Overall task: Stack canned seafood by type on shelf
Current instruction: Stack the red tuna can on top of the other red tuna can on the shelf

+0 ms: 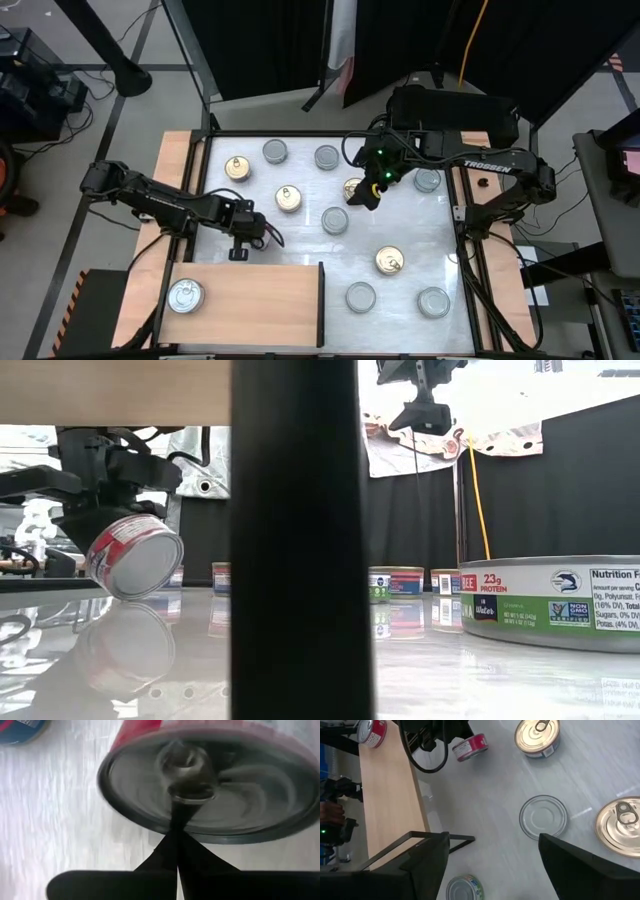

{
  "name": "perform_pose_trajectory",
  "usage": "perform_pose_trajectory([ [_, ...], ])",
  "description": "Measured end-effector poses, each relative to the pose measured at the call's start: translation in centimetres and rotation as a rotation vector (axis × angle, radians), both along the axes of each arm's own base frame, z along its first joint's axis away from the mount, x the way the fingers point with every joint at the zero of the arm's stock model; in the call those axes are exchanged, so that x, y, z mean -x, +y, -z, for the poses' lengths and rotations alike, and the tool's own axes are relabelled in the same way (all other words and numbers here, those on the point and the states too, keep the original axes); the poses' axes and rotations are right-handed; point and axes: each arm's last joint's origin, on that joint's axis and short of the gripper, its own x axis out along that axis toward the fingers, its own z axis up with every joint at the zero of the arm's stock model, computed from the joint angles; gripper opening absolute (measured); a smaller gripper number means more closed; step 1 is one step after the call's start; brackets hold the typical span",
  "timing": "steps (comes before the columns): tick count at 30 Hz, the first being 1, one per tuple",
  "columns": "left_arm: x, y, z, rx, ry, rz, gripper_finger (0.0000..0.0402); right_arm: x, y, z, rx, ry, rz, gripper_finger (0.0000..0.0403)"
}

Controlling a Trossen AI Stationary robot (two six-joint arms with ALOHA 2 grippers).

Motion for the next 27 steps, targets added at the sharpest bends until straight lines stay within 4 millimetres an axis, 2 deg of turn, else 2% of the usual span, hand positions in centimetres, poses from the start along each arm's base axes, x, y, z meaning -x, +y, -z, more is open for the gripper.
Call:
perform_pose_trajectory([
  [19,-0.4,1.0,1.2,-0.003,0.062,-0.051,0.0000,0.0,0.0,0.0,0.018,-0.005,-0.019,0.0297],
  [27,-0.4,1.5,-0.4,-0.025,0.046,-0.085,0.0022,0.1,0.0,0.1,0.016,0.002,-0.020,0.0297],
])
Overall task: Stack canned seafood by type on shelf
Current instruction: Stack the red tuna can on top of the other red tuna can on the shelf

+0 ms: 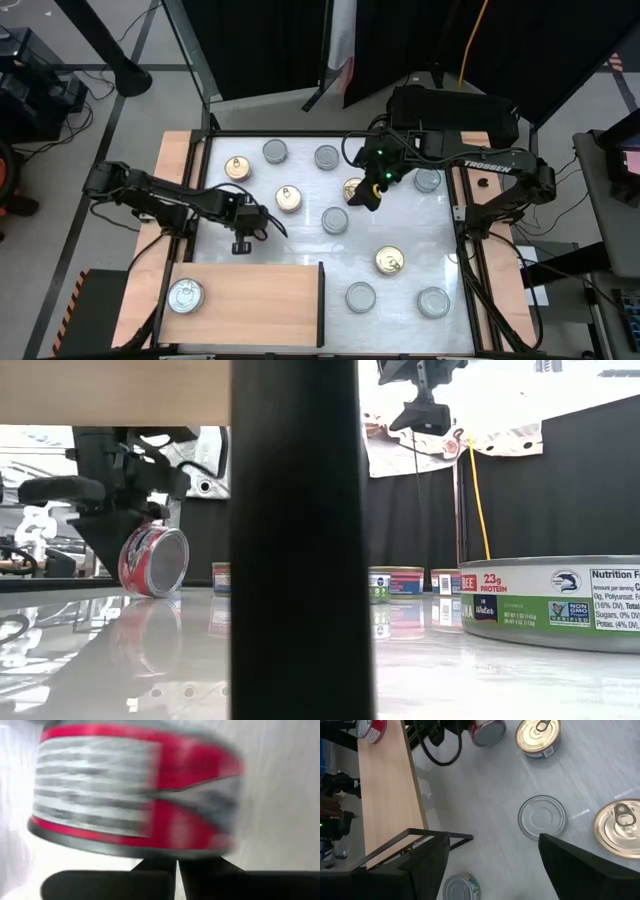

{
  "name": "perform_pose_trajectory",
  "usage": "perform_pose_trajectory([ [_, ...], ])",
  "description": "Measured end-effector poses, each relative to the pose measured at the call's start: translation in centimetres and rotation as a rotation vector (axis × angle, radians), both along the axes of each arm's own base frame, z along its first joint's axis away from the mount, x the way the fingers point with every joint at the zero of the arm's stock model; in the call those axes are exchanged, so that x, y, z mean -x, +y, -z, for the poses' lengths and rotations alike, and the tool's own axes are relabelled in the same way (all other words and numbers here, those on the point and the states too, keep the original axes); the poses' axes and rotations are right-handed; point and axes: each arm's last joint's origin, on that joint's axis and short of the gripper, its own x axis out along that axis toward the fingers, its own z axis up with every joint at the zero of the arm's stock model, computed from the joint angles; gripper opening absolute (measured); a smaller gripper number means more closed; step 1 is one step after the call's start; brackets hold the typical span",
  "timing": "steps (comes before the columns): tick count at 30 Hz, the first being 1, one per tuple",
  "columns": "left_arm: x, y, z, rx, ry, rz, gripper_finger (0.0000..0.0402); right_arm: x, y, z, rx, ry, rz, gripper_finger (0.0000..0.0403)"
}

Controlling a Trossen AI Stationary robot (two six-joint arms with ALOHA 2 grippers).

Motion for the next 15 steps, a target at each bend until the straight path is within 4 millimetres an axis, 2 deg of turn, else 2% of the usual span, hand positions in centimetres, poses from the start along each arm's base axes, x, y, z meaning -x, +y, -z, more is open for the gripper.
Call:
perform_pose_trajectory([
  [10,1.1,-0.2,-2.9,0.071,-0.164,0.037,0.0111,0.1,0.0,0.1,-0.005,0.009,0.003,0.0297],
  [15,1.9,-0.8,-4.6,0.145,-0.264,0.102,0.0135,0.1,0.0,0.1,-0.008,0.012,0.006,0.0297],
])
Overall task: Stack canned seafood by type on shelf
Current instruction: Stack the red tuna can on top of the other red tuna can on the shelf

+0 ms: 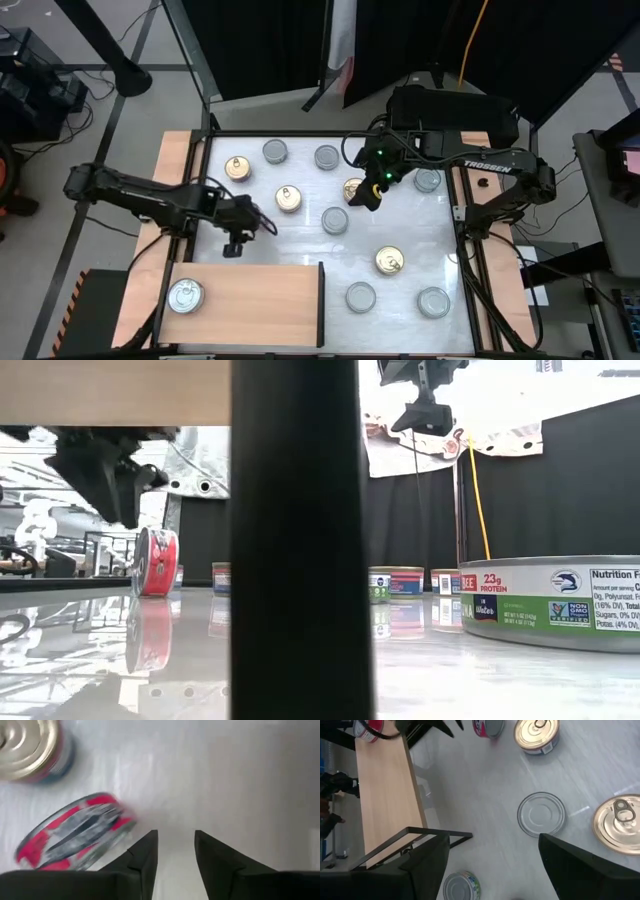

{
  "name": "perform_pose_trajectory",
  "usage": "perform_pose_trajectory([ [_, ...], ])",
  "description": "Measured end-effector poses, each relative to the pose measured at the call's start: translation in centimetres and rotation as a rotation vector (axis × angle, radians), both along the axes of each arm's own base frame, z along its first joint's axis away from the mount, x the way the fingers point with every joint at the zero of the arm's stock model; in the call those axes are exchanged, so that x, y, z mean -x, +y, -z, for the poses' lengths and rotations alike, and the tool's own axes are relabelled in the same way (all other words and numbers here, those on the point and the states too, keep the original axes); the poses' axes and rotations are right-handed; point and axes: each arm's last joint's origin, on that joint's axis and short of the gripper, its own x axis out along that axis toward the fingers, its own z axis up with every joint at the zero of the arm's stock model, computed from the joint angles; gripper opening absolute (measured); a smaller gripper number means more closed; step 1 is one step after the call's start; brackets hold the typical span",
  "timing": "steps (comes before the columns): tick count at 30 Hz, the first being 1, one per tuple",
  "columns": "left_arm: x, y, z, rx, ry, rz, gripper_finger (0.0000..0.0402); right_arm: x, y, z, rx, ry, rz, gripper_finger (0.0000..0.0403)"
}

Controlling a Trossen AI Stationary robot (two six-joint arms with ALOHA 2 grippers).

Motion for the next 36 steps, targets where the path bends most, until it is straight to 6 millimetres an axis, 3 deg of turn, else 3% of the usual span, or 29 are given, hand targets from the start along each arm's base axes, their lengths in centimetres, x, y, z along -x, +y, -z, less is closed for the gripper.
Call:
perform_pose_trajectory([
  [4,0.1,0.0,-4.1,-0.013,-0.066,0.021,0.0137,0.0,0.0,0.0,0.002,0.000,-0.003,0.0297],
  [7,0.5,0.2,-7.3,-0.149,-0.057,0.107,0.0137,0.0,0.0,0.0,0.014,-0.006,-0.015,0.0297],
  [10,0.6,0.9,-8.6,-0.295,-0.016,0.197,0.0148,-0.1,-0.1,-0.1,0.032,-0.031,-0.026,0.0297],
  [15,-0.5,2.1,-5.9,-0.250,0.138,0.341,0.0210,-0.4,-0.4,-0.4,0.043,-0.077,-0.018,0.0297],
  [19,-2.9,2.4,-4.5,-0.362,0.113,0.461,0.0246,-0.4,-0.3,-0.4,0.029,-0.073,-0.005,0.0297],
  [22,-4.4,2.7,-3.7,-0.403,0.090,0.487,0.0253,-0.4,0.1,-0.4,0.011,-0.059,-0.003,0.0297],
  [29,-5.8,3.7,-0.5,-0.343,0.273,0.508,0.0254,-0.4,1.5,-0.5,0.002,-0.049,-0.043,0.0297],
  [36,-6.5,3.8,0.5,-0.345,0.313,0.525,0.0253,-0.5,1.9,-0.5,0.002,-0.051,-0.058,0.0297],
])
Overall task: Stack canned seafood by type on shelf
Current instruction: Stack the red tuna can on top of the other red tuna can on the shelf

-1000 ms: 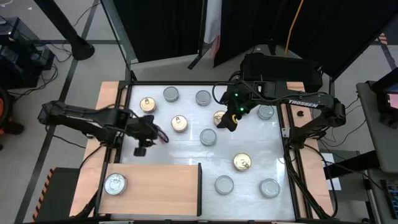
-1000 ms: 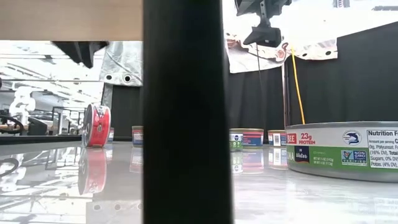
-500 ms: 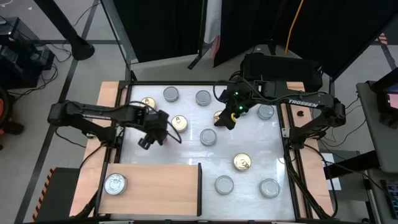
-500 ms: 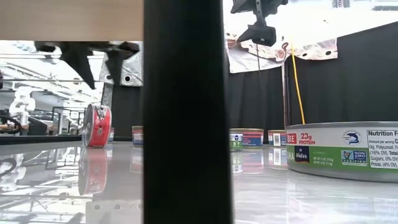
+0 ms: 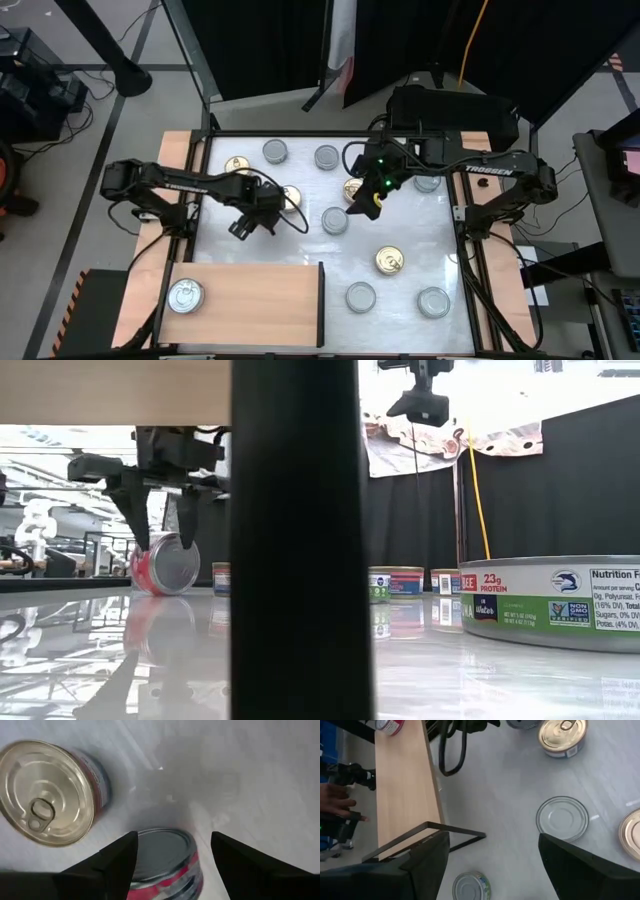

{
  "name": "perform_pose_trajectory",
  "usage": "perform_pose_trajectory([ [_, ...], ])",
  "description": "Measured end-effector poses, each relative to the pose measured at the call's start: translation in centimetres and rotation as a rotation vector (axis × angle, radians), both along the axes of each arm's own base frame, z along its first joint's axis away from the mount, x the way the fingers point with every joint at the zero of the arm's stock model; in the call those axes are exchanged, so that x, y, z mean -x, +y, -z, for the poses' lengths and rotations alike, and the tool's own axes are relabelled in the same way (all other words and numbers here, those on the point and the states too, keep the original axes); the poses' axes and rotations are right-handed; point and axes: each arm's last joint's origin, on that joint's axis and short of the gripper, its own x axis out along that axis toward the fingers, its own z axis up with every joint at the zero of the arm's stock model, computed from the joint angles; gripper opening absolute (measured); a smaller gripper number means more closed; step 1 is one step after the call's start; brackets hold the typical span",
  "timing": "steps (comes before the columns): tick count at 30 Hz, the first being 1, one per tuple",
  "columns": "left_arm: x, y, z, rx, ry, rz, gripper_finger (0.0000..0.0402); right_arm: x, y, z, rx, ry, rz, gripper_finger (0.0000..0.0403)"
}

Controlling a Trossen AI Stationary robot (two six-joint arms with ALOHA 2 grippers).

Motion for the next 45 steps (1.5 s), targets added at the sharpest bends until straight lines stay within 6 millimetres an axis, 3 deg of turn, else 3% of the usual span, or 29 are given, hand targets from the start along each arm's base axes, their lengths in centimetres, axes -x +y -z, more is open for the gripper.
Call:
perform_pose_trajectory([
  [3,-0.5,0.1,-1.4,-0.033,-0.043,-0.059,0.0253,0.0,0.0,0.0,0.002,-0.001,-0.001,0.0297],
  [6,-0.9,0.6,-4.0,-0.072,-0.076,-0.220,0.0253,0.0,0.0,0.0,0.007,-0.002,-0.005,0.0297],
  [11,-1.3,2.8,-7.2,-0.024,-0.213,-0.892,0.0253,0.0,-0.1,0.0,0.018,-0.006,-0.008,0.0297],
  [15,-0.2,4.0,-7.3,0.025,-0.207,-1.460,0.0253,0.0,-0.3,0.0,0.018,-0.007,0.003,0.0297],
  [18,0.2,4.0,-7.0,0.021,-0.165,-1.647,0.0253,0.0,-0.4,-0.1,0.019,-0.013,0.009,0.0297],
  [23,-1.4,4.4,-5.7,0.040,-0.198,-1.721,0.0269,-0.1,-0.7,-0.2,0.026,-0.037,0.012,0.0297],
  [31,-3.4,4.6,-1.3,-0.051,0.011,-1.692,0.0299,-0.1,-1.1,-0.2,0.030,-0.047,0.013,0.0297],
  [37,-4.0,4.5,0.1,-0.053,0.075,-1.723,0.0299,-0.1,-1.1,-0.3,0.019,-0.049,-0.003,0.0297],
  [41,-3.8,4.1,0.1,-0.050,0.119,-1.741,0.0282,0.0,-1.0,-0.2,0.025,-0.046,-0.015,0.0297],
  [45,-3.0,3.3,-0.1,-0.108,0.193,-1.727,0.0236,0.1,-1.0,-0.1,0.035,-0.036,-0.028,0.0297],
])
